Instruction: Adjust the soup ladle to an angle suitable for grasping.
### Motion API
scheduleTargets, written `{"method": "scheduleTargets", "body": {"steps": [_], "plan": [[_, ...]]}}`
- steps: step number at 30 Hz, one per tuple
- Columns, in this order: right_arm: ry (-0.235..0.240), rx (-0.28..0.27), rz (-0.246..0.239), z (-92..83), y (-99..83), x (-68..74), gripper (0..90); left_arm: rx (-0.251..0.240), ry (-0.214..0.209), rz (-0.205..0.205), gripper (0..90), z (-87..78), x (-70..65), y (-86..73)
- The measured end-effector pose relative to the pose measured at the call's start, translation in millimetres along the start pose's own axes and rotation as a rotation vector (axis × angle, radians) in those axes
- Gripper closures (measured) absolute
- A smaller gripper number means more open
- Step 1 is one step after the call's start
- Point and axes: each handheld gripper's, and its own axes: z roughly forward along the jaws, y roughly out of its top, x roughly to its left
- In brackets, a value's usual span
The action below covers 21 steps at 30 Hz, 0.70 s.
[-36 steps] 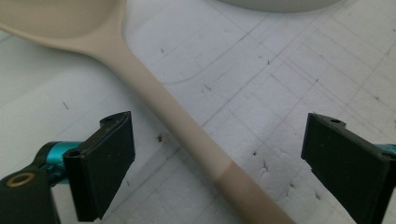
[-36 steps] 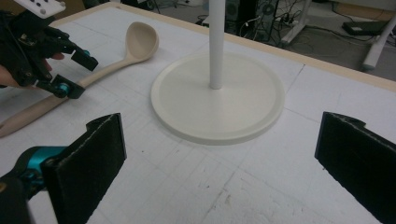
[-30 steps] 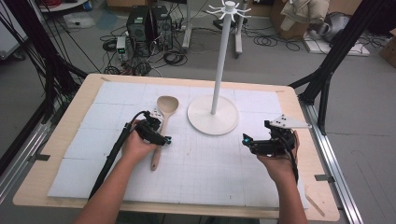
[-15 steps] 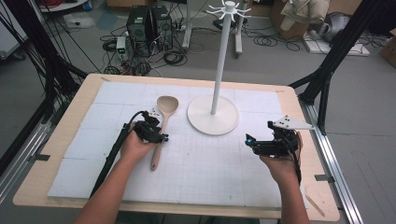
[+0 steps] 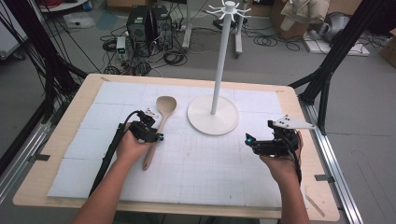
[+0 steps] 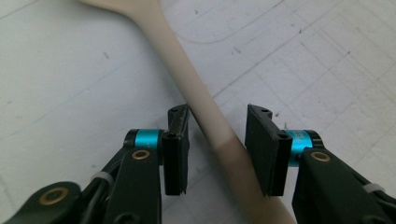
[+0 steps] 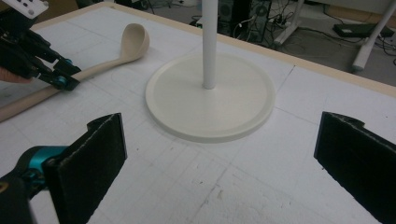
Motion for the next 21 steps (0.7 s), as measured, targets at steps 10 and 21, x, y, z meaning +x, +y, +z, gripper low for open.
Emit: {"method": "scheduleTargets", "body": {"steps": [10, 21], "plan": [[0.011, -0.003, -0.007, 3.6, 4.5, 6.0, 1.3, -0.007, -0.003, -0.012, 74.1, -17.0, 15.5, -22.0], [0.005, -0.006, -0.016, -2.1, 5.9, 10.3, 1.3, -0.001, -0.031, 0.049, 76.3, -25.3, 18.2, -32.3]]}}
